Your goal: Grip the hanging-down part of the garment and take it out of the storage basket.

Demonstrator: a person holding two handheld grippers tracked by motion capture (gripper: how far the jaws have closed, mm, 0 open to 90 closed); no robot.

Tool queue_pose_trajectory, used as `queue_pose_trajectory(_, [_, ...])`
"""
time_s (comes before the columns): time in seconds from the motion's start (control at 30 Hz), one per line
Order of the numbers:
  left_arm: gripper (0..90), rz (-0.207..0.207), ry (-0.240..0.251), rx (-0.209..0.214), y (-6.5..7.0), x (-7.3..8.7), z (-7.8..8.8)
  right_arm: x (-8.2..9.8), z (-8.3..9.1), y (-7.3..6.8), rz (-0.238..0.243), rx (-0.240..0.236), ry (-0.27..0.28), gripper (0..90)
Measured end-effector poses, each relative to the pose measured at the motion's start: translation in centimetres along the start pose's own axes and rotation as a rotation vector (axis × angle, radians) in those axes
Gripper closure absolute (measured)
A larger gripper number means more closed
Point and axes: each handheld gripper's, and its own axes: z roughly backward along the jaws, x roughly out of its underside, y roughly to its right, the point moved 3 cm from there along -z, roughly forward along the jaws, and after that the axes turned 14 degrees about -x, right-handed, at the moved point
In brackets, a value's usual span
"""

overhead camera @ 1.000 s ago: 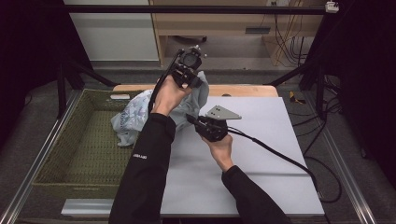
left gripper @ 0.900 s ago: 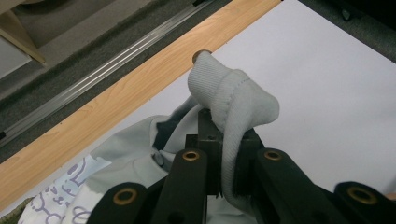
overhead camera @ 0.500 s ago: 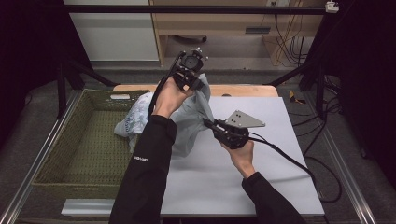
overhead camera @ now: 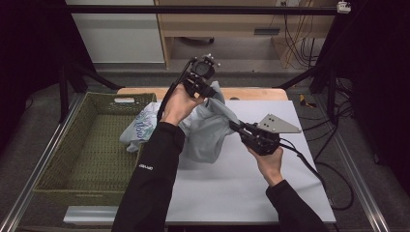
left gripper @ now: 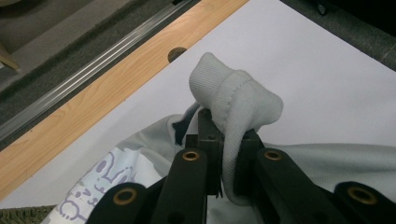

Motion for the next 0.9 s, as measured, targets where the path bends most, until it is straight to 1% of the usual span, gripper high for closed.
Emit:
queue_pose_trajectory(0.03, [84.6, 0.002, 0.001, 0.007, 0.3, -0.1, 0.1, 0.1, 0.6, 0.1, -0.001, 0.011, 0.003, 84.4])
queue_pose_trajectory(0.1, [84.6, -0.004, 0.003, 0.005, 0.5, -0.2, 0.1, 0.1, 0.8, 0.2, -0.002, 0.014, 0.004, 84.4])
queue_pose_trajectory(0.13, [84.6, -0.029, -0.005, 0.012, 0.9, -0.4, 0.2, 0.1, 1.5, 0.4, -0.003, 0.019, 0.015, 84.5])
queue_pose_trajectory(0.17, [84.6, -0.021, 0.001, 0.015, 1.1, -0.5, 0.1, 0.0, 1.8, 0.5, -0.010, 0.021, 0.017, 84.6])
queue_pose_trajectory(0.2, [84.6, -0.042, -0.007, 0.020, 1.2, -0.6, 0.2, 0.0, 2.1, 0.5, -0.014, 0.022, 0.015, 84.6])
queue_pose_trajectory(0.23, [84.6, -0.042, -0.007, 0.020, 1.2, -0.6, 0.2, 0.0, 2.1, 0.5, -0.014, 0.022, 0.015, 84.6])
queue_pose_trajectory(0.27, [84.6, -0.034, -0.001, 0.021, 1.5, -0.7, 0.2, -0.1, 2.4, 0.6, -0.005, 0.025, 0.024, 84.6])
queue_pose_trajectory(0.3, [84.6, -0.051, -0.007, 0.027, 1.6, -0.7, 0.3, -0.3, 2.8, 0.6, 0.000, 0.027, 0.025, 84.6])
queue_pose_trajectory(0.37, [84.6, -0.052, -0.002, 0.032, 1.9, -0.9, 0.4, -0.7, 3.5, 0.6, -0.001, 0.041, 0.041, 84.7])
queue_pose_trajectory(0.4, [84.6, -0.052, -0.002, 0.032, 1.9, -0.9, 0.4, -0.7, 3.7, 0.6, -0.003, 0.045, 0.039, 84.7])
queue_pose_trajectory(0.43, [84.6, -0.048, -0.003, 0.037, 2.0, -0.9, 0.4, -0.7, 3.7, 0.6, -0.003, 0.045, 0.039, 84.7])
queue_pose_trajectory(0.47, [84.6, -0.053, -0.002, 0.037, 2.0, -0.9, 0.5, -0.8, 4.0, 0.7, 0.007, 0.051, 0.043, 84.6])
queue_pose_trajectory(0.53, [84.6, -0.056, -0.002, 0.041, 2.2, -1.0, 0.5, -1.0, 4.3, 0.6, -0.001, 0.056, 0.045, 84.7])
queue_pose_trajectory(0.6, [84.6, -0.057, -0.002, 0.042, 2.3, -1.1, 0.5, -1.0, 4.5, 0.7, 0.011, 0.064, 0.045, 84.6])
queue_pose_trajectory(0.63, [84.6, -0.063, -0.005, 0.041, 2.3, -1.1, 0.5, -1.0, 4.5, 0.7, 0.014, 0.066, 0.047, 84.6])
queue_pose_trajectory(0.73, [84.6, -0.058, -0.003, 0.039, 2.4, -0.9, 0.4, -0.7, 4.4, 0.6, 0.020, 0.066, 0.030, 84.0])
queue_pose_trajectory(0.8, [84.6, -0.058, -0.004, 0.044, 2.4, -0.9, 0.4, -0.4, 4.2, 0.5, 0.023, 0.074, 0.036, 83.4])
queue_pose_trajectory(0.83, [84.6, -0.060, -0.004, 0.046, 2.4, -0.8, 0.3, -0.1, 4.2, 0.6, 0.019, 0.068, 0.031, 82.2])
queue_pose_trajectory(0.87, [84.5, -0.063, -0.005, 0.032, 2.5, -0.7, 0.2, 0.6, 4.1, 0.6, -0.014, 0.049, 0.032, 77.1])
queue_pose_trajectory(0.9, [84.6, -0.063, -0.005, 0.032, 2.5, -0.7, 0.2, 0.6, 4.1, 0.6, -0.014, 0.049, 0.032, 77.1])
